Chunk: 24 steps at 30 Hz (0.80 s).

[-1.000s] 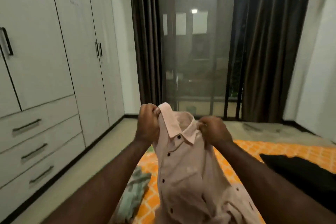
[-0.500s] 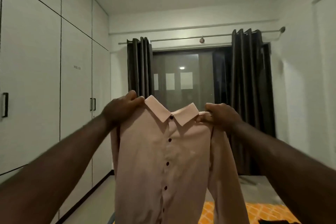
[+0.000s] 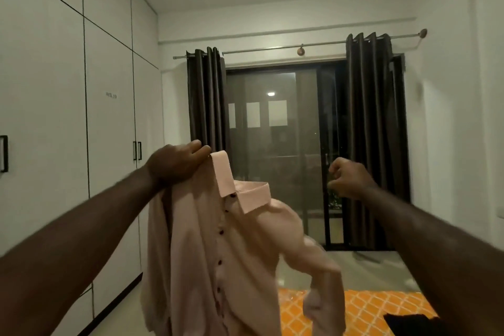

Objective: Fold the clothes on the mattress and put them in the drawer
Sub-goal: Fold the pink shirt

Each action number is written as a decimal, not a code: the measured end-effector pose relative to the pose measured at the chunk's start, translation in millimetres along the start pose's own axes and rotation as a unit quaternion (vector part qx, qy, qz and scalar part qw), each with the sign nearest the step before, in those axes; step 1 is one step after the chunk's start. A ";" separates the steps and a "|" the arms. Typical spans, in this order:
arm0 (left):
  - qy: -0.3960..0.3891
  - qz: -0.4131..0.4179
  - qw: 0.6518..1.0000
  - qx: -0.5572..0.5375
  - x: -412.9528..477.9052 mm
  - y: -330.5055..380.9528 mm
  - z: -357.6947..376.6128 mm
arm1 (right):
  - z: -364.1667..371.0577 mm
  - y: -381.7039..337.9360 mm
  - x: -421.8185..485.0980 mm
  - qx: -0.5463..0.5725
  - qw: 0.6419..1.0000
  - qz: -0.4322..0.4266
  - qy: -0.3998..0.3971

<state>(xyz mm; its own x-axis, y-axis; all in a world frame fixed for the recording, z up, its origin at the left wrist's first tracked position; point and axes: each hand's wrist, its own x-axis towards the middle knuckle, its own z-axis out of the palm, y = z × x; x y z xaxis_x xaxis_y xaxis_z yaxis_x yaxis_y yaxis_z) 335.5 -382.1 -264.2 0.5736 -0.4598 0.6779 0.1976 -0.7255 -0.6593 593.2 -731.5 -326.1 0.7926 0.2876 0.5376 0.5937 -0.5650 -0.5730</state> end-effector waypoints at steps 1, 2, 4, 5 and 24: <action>0.003 0.008 1.000 0.004 1.8 3.5 1.7 | 18.7 -8.9 -12.2 0.061 0.995 0.008 -0.074; 0.003 0.013 1.000 0.005 2.1 9.5 4.2 | 45.3 -17.7 -27.9 0.097 0.983 0.006 -0.156; 0.008 0.028 1.000 0.001 8.7 19.6 7.7 | 104.6 -38.8 -59.9 0.093 0.961 -0.023 -0.261; 0.010 0.032 0.999 0.002 11.5 23.3 10.9 | 135.7 -47.4 -76.6 0.091 0.955 -0.032 -0.280; -0.056 -0.034 0.997 -0.035 -5.9 -31.3 18.8 | 125.6 -7.0 -23.9 0.141 0.987 0.059 -0.042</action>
<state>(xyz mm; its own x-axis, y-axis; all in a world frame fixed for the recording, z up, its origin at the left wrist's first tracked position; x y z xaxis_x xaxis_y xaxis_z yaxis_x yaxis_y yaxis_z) 340.9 -347.0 -253.6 0.6473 -0.3507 0.6768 0.1855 -0.7887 -0.5861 587.5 -637.3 -412.6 0.8608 0.3021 0.4097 0.5014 -0.3644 -0.7847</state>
